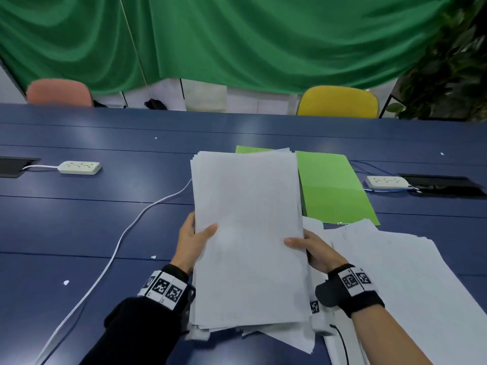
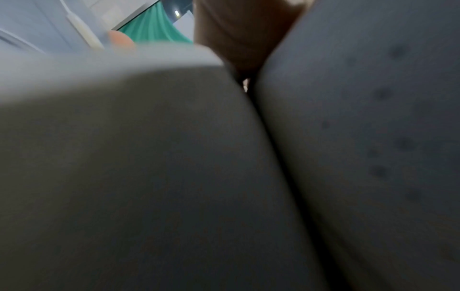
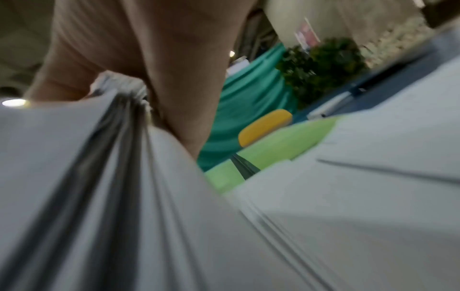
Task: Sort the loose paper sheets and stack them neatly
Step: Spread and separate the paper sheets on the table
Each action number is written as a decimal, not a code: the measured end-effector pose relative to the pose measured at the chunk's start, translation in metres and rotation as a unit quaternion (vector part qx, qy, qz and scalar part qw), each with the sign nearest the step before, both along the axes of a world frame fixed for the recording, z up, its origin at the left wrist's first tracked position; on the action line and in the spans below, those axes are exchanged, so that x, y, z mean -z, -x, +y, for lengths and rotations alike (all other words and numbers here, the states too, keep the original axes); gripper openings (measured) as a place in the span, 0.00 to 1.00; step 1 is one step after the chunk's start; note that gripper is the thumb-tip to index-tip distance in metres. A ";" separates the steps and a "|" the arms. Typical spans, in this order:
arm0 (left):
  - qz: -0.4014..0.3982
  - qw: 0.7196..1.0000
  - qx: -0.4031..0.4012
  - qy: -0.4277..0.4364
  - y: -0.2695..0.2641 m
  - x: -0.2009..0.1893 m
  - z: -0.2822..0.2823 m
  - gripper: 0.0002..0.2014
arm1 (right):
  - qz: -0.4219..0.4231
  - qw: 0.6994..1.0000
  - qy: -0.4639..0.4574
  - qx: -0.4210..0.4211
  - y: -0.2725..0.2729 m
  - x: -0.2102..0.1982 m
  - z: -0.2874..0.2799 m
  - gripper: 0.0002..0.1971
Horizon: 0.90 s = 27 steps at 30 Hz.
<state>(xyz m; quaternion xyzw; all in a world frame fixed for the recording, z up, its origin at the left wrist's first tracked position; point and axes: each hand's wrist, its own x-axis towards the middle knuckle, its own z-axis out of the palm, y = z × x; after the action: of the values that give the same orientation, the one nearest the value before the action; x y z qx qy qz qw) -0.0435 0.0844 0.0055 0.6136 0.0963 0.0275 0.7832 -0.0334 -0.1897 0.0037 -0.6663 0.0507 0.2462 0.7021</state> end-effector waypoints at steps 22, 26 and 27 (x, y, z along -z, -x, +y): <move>0.189 0.981 0.034 -0.020 0.043 0.121 0.004 0.31 | 0.044 0.938 0.343 -0.024 0.037 0.088 0.026 0.28; 0.190 0.978 0.057 -0.059 0.039 0.120 0.003 0.32 | 0.052 0.947 0.316 0.020 0.032 0.084 0.031 0.34; 0.174 0.979 0.058 -0.090 0.041 0.115 -0.001 0.29 | 0.067 0.949 0.308 0.010 0.030 0.085 0.030 0.38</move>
<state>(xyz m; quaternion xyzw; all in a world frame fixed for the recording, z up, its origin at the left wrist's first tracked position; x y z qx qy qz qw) -0.0847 0.0834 -0.1092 0.6819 0.1924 -0.1165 0.6960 -0.0631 -0.1597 -0.0809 -0.8316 0.1770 0.2556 0.4601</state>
